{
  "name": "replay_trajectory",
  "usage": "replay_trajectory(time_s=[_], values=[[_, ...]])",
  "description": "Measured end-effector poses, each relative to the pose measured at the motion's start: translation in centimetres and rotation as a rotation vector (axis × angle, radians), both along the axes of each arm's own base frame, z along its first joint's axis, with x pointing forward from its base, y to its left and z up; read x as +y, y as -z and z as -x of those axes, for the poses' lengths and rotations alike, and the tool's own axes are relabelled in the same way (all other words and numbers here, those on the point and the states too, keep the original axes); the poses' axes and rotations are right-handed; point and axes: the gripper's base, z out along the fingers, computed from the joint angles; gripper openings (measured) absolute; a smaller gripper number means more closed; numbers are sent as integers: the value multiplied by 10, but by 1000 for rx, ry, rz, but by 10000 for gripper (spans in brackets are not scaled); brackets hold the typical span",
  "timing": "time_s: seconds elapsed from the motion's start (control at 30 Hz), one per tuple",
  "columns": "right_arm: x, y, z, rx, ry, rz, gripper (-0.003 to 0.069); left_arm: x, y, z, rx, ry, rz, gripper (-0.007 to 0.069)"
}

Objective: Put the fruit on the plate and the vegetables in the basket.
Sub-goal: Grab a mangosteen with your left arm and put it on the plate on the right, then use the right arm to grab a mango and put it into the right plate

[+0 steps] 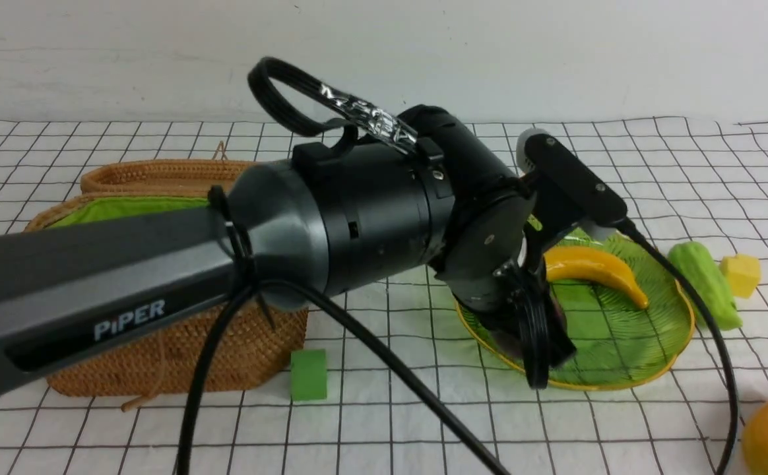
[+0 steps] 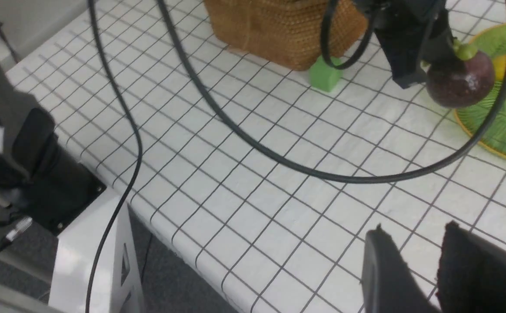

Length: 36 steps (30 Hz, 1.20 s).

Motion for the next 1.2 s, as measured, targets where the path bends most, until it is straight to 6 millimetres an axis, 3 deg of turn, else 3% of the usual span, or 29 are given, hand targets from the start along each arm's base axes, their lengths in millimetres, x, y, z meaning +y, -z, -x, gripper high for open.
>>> replay_trajectory(time_s=[0.13,0.2,0.4,0.47,0.57,0.6,0.7,0.8,0.9,0.93,0.97,1.07,1.1,1.13,1.17,1.2], values=[[-2,1,-2,11,33,0,214,-3,3,-1,-4,20,6,79],[-2,0,-2,8,38,-5,214,-14,7,-8,-55,43,96,79],[-1,-1,-2,5,37,-15,214,-42,48,-33,-82,31,207,101],[-1,0,-2,9,34,-14,214,-46,59,-39,-71,23,202,167],[-1,0,-1,17,35,-9,215,-50,63,-42,-73,24,206,328],[-2,1,-2,23,49,-7,215,-51,62,-43,-77,23,209,414],[-7,2,-6,39,128,3,216,-49,52,-41,-84,21,218,604],[-16,4,-12,48,257,32,217,-39,31,-35,-73,4,194,660],[-24,6,-17,68,368,46,217,-24,2,-25,-48,-29,179,649],[-28,7,-23,87,447,71,217,-10,-26,-14,-24,-70,186,613],[-28,8,-24,90,456,75,217,-7,-30,-12,-20,-78,190,598],[-22,12,-54,166,546,157,219,40,-97,24,-32,-145,262,363],[-17,16,-64,202,546,189,221,53,-111,35,-45,-151,285,275],[-16,17,-66,211,545,196,221,56,-113,37,-47,-153,290,239],[-6,24,-84,263,535,253,223,76,-127,54,-58,-159,324,116],[-4,26,-89,275,533,266,223,81,-129,58,-61,-160,331,99]])
